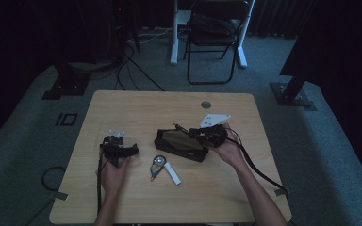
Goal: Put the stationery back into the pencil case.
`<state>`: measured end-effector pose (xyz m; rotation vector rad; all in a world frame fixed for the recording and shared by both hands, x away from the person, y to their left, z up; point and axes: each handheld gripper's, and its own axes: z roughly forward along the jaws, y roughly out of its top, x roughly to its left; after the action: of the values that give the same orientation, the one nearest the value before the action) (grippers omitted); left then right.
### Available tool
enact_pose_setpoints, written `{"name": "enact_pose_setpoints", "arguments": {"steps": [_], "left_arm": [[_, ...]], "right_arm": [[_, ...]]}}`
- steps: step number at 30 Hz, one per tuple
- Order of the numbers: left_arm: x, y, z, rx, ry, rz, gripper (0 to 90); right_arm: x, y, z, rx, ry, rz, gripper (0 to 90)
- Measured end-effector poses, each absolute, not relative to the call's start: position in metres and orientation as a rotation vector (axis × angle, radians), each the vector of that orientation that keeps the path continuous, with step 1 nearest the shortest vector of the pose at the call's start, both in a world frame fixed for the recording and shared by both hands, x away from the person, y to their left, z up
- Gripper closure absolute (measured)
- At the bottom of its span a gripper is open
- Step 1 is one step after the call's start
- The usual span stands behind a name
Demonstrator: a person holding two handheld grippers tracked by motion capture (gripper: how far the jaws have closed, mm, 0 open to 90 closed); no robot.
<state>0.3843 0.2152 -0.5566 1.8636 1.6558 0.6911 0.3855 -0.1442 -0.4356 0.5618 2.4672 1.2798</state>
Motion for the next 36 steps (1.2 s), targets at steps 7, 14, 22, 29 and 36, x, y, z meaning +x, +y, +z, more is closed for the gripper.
{"name": "enact_pose_setpoints", "arguments": {"steps": [7,14,22,29,36], "left_arm": [[0.384,0.215,-0.557,1.864,1.656,0.691,2.2],[0.384,0.215,-0.557,1.863,1.656,0.691,2.2],[0.384,0.215,-0.557,1.863,1.656,0.691,2.2],[0.384,0.215,-0.557,1.862,1.656,0.691,2.2],[0.384,0.215,-0.557,1.859,1.656,0.692,2.2]], "right_arm": [[0.389,-0.144,-0.436,0.561,2.472,1.305,79.7],[0.393,-0.143,-0.439,0.567,2.474,1.310,79.8],[0.398,-0.139,-0.444,0.553,2.480,1.327,79.8],[0.402,-0.138,-0.448,0.556,2.481,1.333,79.8],[0.406,-0.134,-0.454,0.545,2.490,1.331,79.7]]}}
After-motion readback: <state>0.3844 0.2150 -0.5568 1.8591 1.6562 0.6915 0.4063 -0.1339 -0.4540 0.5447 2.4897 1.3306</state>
